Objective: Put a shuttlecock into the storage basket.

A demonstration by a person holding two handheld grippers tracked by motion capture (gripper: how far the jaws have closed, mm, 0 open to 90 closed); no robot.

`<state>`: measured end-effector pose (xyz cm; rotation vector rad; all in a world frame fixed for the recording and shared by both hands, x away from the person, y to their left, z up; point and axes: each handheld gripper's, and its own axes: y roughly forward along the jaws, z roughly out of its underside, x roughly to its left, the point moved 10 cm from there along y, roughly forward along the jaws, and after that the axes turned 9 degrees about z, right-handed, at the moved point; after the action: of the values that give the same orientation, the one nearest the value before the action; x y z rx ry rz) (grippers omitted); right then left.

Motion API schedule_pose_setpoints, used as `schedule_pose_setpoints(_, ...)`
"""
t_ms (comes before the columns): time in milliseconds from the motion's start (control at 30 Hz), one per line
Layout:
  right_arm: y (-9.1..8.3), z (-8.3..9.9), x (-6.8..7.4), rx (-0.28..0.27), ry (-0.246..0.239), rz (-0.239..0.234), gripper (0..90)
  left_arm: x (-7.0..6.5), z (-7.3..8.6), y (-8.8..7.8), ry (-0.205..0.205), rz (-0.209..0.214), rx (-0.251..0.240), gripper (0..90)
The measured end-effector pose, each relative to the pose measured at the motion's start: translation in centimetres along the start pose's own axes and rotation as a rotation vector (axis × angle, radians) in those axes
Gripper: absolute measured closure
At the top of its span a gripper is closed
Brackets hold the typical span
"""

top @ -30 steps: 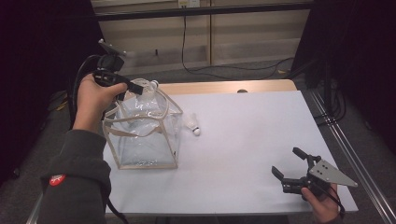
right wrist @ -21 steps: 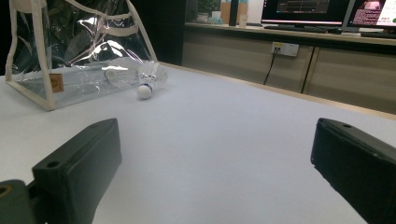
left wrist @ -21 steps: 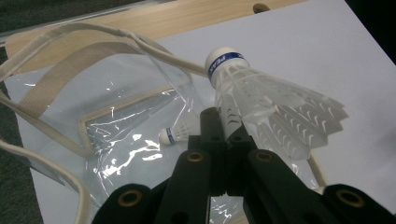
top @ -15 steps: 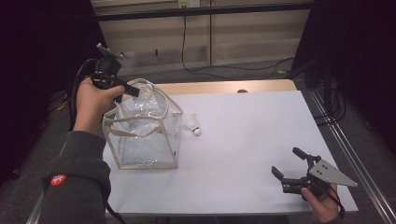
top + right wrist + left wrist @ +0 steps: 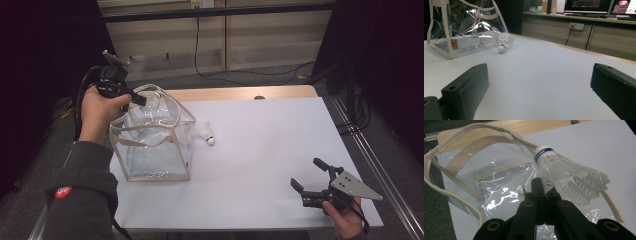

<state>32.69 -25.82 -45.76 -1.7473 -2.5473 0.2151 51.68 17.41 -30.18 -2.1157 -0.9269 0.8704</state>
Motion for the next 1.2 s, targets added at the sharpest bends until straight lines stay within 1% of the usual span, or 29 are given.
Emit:
schedule_pose_setpoints(33,0.0,0.0,0.0,-0.001,-0.001,0.001,1.7,0.1,0.1,0.1,0.001,0.008,0.008,90.0)
schedule_pose_setpoints(167,0.0,0.0,0.0,0.002,0.002,0.000,1.7,0.4,0.3,0.5,-0.007,-0.004,0.008,89.9)
schedule_pose_setpoints(200,0.0,0.0,0.0,0.002,0.001,0.000,1.8,0.5,0.3,0.6,-0.004,-0.002,0.011,89.9)
schedule_pose_setpoints(267,0.0,0.1,0.0,0.004,0.002,0.001,1.7,0.7,0.4,0.7,-0.009,-0.013,0.014,89.9)
schedule_pose_setpoints(367,0.0,0.1,0.0,0.005,0.003,-0.001,1.7,0.9,0.4,0.8,-0.013,-0.021,0.006,89.9)
schedule_pose_setpoints(567,0.0,0.0,0.2,-0.001,0.001,-0.007,1.7,1.5,0.7,1.2,-0.025,-0.025,0.008,89.8)
schedule_pose_setpoints(667,0.0,0.0,0.2,0.000,0.001,-0.007,1.7,1.9,0.7,1.5,-0.037,-0.038,0.000,89.7)
schedule_pose_setpoints(700,0.0,0.0,0.2,0.001,0.001,-0.007,1.8,2.0,0.8,1.6,-0.037,-0.034,0.007,89.8)
schedule_pose_setpoints(767,0.0,0.0,0.1,-0.002,0.002,-0.006,1.7,2.2,0.9,1.7,-0.038,-0.044,0.006,89.7)
schedule_pose_setpoints(867,0.0,0.0,0.1,-0.002,0.001,-0.005,1.7,2.6,1.1,2.0,-0.043,-0.047,0.016,89.7)
schedule_pose_setpoints(967,0.0,0.0,0.2,0.000,0.003,-0.007,1.7,2.9,1.2,2.1,-0.054,-0.050,0.009,89.7)
schedule_pose_setpoints(1133,0.0,0.0,0.3,0.004,0.011,-0.011,1.7,3.5,1.3,2.2,-0.060,-0.054,0.001,89.5)
schedule_pose_setpoints(1167,0.0,0.0,0.2,0.002,0.010,-0.009,1.7,3.6,1.2,2.3,-0.063,-0.060,-0.009,88.3)
schedule_pose_setpoints(1200,0.0,0.0,0.2,0.003,0.007,-0.007,1.7,3.8,1.3,2.3,-0.057,-0.063,-0.005,84.3)
